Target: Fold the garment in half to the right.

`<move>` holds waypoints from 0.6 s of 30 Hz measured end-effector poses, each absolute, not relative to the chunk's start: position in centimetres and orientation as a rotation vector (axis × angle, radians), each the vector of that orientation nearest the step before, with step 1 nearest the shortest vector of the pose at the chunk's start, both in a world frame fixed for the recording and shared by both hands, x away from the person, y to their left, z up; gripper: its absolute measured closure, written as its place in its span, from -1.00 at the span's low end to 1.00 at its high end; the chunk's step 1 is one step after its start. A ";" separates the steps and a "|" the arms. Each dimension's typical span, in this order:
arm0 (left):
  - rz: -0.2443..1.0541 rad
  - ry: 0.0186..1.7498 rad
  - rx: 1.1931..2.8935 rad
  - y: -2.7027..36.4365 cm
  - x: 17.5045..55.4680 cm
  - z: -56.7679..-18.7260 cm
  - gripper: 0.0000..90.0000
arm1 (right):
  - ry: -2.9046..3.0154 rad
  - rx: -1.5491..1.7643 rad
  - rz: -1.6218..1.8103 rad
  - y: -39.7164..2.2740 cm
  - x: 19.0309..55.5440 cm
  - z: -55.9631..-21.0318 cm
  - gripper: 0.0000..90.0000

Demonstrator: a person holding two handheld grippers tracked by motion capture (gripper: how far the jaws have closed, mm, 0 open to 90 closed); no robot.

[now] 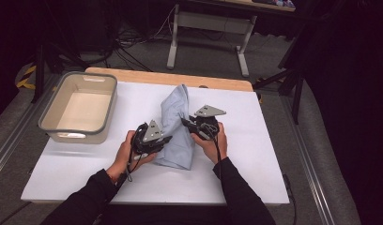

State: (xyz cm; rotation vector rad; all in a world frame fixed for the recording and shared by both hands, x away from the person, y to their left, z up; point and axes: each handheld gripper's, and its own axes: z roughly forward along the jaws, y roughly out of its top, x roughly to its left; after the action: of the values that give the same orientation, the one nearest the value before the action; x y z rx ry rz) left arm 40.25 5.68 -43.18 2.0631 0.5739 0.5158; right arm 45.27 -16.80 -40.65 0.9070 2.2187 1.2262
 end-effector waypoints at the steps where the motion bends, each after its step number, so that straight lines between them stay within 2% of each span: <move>1: 0.518 0.570 2.062 5.7 40.2 -43.1 0.64 | 2.219 0.907 1.226 -16.8 45.3 -40.6 0.66; 18: 0.554 0.533 2.056 6.4 39.5 -42.7 0.63 | 2.190 0.861 1.243 -16.3 44.3 -40.2 0.66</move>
State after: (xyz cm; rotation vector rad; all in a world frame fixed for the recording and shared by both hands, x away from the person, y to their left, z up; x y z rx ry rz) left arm 39.46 6.39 -42.72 2.0561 0.5331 0.5544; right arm 44.34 -16.33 -40.15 0.8614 2.1905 1.2427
